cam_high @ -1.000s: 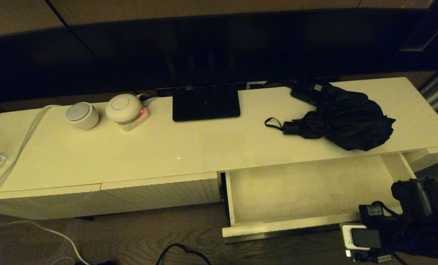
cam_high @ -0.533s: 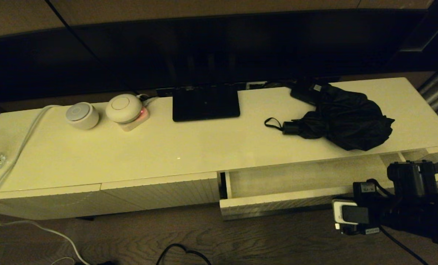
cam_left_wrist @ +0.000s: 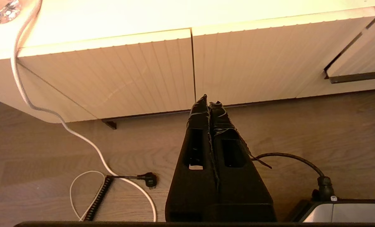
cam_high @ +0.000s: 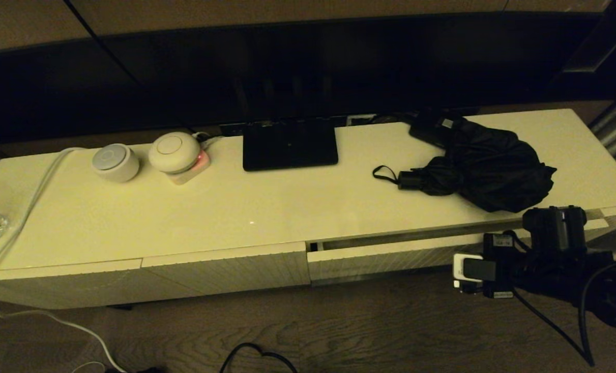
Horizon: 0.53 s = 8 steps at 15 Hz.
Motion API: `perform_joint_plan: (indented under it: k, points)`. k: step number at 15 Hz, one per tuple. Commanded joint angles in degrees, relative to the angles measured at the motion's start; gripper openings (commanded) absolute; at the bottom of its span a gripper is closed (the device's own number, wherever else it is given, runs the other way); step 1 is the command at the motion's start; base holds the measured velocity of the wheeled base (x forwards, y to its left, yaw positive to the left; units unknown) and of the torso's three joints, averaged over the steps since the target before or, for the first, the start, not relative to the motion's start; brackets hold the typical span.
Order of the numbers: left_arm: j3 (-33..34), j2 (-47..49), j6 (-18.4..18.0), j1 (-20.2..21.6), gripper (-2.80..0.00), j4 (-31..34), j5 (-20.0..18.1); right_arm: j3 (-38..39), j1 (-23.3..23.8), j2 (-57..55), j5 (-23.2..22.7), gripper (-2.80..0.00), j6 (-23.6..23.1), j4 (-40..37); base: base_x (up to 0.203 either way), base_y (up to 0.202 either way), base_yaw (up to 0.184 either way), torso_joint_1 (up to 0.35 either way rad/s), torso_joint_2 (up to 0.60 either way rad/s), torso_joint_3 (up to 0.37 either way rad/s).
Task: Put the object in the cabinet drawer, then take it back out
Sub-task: Close the drawer
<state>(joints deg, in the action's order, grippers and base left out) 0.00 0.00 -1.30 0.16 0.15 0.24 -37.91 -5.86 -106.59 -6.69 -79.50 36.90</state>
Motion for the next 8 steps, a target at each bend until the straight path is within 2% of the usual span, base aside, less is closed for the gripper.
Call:
perform_joint_plan:
  k: [1,8]
  points:
    - [0.2,0.0,0.0,0.0,-2.80,0.0,0.0,-2.0,0.1,-1.9,-0.2,-2.80,0.6,0.0,0.000,0.000,0.000,0.000,0.00,0.000]
    - [0.2,0.0,0.0,0.0,-2.80,0.0,0.0,-6.4,0.0,-2.6,-0.1,-2.80,1.3,-0.1,0.000,0.000,0.000,0.000,0.00,0.000]
